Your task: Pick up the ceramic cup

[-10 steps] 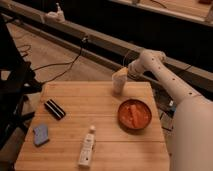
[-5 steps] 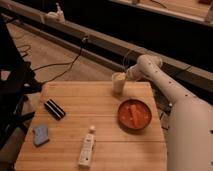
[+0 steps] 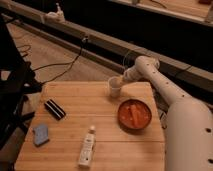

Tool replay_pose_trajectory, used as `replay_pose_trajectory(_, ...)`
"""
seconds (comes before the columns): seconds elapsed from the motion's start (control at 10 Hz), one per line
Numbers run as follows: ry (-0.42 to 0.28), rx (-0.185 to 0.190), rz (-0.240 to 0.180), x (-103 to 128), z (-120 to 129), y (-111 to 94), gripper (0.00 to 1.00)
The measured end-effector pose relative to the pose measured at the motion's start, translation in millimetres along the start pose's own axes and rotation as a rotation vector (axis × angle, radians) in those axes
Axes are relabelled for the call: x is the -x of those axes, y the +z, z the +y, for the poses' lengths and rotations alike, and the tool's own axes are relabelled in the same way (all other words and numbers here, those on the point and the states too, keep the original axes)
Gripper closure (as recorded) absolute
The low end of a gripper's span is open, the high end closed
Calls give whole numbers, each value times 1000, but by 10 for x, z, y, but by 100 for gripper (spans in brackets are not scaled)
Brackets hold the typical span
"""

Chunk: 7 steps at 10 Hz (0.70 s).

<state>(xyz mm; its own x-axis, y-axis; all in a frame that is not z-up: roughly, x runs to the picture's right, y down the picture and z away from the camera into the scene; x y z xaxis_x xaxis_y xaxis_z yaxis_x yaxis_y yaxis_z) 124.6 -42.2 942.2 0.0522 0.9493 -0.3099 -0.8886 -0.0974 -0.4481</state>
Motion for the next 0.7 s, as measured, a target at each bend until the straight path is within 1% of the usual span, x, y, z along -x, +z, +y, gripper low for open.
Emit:
replay_pose_trajectory(0.1, -6, 28, -18, 68, 95, -125, 98)
replay_pose_trajectory(0.2, -16, 49, -39, 132, 175, -259, 100)
replay_pose_trajectory(0.4, -49, 92, -95, 251, 347, -575, 100)
replay_pose_trajectory(0.5, -64, 116, -116, 279, 433, -703, 100)
replay_pose_trajectory(0.6, -78, 150, -129, 282, 543, -827, 100)
replay_pose_trajectory(0.7, -81, 164, -134, 274, 569, -888, 100)
